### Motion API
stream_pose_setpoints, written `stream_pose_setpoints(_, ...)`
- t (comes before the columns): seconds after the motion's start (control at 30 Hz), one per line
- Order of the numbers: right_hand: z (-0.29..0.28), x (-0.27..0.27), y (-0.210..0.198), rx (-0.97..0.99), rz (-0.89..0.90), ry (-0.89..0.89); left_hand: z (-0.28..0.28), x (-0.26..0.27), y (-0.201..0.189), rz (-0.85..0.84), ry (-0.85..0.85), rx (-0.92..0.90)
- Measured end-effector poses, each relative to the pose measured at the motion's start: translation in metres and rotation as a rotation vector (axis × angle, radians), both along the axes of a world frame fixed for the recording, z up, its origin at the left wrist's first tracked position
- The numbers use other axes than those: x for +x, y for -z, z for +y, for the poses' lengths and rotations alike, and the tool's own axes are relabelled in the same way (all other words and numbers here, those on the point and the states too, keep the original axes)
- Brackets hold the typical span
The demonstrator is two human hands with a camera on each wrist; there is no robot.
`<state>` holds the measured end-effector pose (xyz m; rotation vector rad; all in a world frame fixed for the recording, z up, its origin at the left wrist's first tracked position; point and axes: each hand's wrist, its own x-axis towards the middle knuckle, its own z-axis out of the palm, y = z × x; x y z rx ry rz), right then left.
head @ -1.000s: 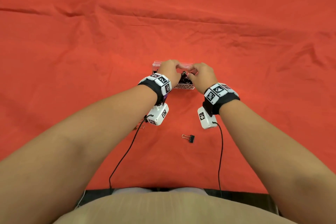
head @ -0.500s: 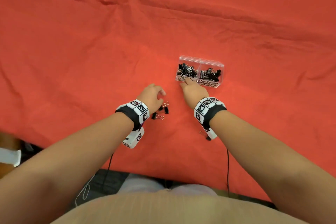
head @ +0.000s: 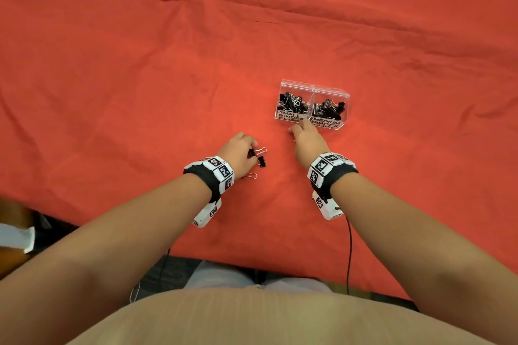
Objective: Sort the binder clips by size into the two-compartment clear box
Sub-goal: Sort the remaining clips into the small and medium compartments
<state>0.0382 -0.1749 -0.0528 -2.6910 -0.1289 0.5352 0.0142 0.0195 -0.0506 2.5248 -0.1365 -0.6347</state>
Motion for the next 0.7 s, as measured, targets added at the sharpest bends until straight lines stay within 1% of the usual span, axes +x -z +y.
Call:
stream_pose_setpoints(0.07, -0.007, -0.003, 0.002, 0.045, 0.015, 0.014, 0.0, 0.002, -0.004, -0.012, 0.017, -0.036)
stream_pose_setpoints(0.13, -0.016, -0.005, 0.0, 0.103, 0.051, 0.056, -0.003, 0.0, -0.008, -0.005, 0.091, -0.054)
stream_pose_setpoints(0.27, -0.034, -0.01, -0.01, 0.204, 0.114, 0.154, -0.014, -0.007, -0.004, 0.02, 0.256, 0.072)
stream_pose_setpoints(0.4, -0.047, -0.024, -0.022, 0.242, 0.232, 0.128, -0.02, -0.013, 0.001, -0.034, 0.308, 0.164)
stream_pose_setpoints(0.47, -0.049, -0.034, -0.027, 0.217, 0.271, 0.083, -0.023, -0.013, 0.001, -0.059, 0.331, 0.202)
stream_pose_setpoints(0.53, -0.049, -0.048, -0.029, 0.151, 0.294, 0.0, -0.026, -0.013, 0.001, -0.071, 0.338, 0.23)
stream_pose_setpoints(0.63, -0.05, -0.068, -0.025, 0.049, 0.286, -0.15, -0.029, -0.011, 0.001, -0.074, 0.344, 0.245)
stream_pose_setpoints(0.7, -0.054, -0.081, -0.022, 0.0, 0.275, -0.217, -0.029, -0.009, 0.0, -0.064, 0.326, 0.24)
